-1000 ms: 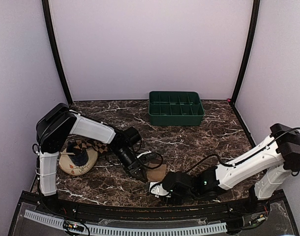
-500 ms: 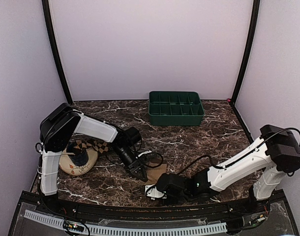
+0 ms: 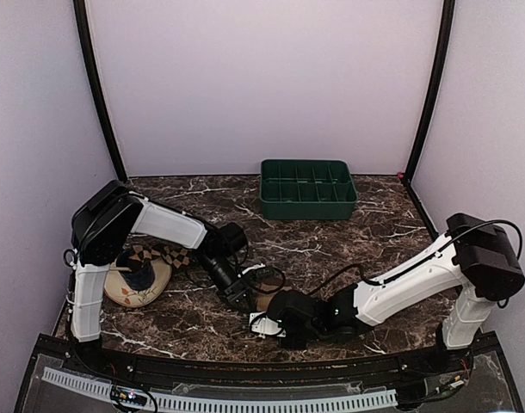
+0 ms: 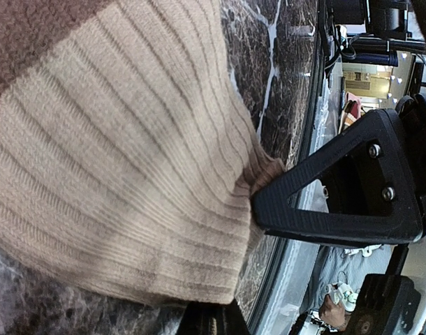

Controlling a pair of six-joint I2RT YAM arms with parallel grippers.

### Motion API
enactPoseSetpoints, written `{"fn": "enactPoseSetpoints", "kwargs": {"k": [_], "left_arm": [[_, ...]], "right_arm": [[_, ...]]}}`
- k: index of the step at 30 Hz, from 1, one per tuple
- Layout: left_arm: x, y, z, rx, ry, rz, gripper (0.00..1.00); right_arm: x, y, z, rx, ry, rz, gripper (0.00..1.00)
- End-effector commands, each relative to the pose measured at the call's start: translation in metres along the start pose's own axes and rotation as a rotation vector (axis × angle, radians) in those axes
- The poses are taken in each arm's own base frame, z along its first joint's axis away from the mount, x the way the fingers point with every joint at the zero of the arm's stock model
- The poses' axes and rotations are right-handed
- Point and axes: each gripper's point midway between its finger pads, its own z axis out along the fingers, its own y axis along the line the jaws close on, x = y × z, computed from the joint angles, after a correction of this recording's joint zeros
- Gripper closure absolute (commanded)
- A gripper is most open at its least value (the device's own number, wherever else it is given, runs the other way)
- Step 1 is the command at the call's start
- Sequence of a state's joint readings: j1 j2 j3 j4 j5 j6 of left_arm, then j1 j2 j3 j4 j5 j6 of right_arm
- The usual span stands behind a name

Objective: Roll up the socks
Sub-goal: Roll the sock at the center of the board.

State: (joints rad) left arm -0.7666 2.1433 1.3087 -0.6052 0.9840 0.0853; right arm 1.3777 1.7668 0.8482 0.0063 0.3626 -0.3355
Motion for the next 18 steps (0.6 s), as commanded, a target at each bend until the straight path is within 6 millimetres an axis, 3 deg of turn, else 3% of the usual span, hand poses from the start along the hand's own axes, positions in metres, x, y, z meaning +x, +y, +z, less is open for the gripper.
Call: {"fn": "enactPoseSetpoints", "kwargs": {"k": [1, 10, 14, 18], "left_arm": [[-0.003, 0.0, -0.005, -0.006, 0.0, 0.007, 1.0], [-0.008, 0.002, -0.009, -0.041, -0.017, 0.01, 0.98], [-0.02, -0.002, -0.025, -0.089, -0.106, 0.035, 0.74], [-0.03, -0.01, -0.045, -0.127, -0.21, 0.064, 0.58]], "right_arm": [[0.027, 0.015, 0.01, -0.081, 0.106, -0.004, 0.81], [0.04, 0.025, 0.007, -0.153, 0.161, 0.064, 0.93], [0.039, 0.027, 0.005, -0.206, 0.16, 0.139, 0.95], [0.035, 0.028, 0.002, -0.263, 0.143, 0.225, 0.97]]}}
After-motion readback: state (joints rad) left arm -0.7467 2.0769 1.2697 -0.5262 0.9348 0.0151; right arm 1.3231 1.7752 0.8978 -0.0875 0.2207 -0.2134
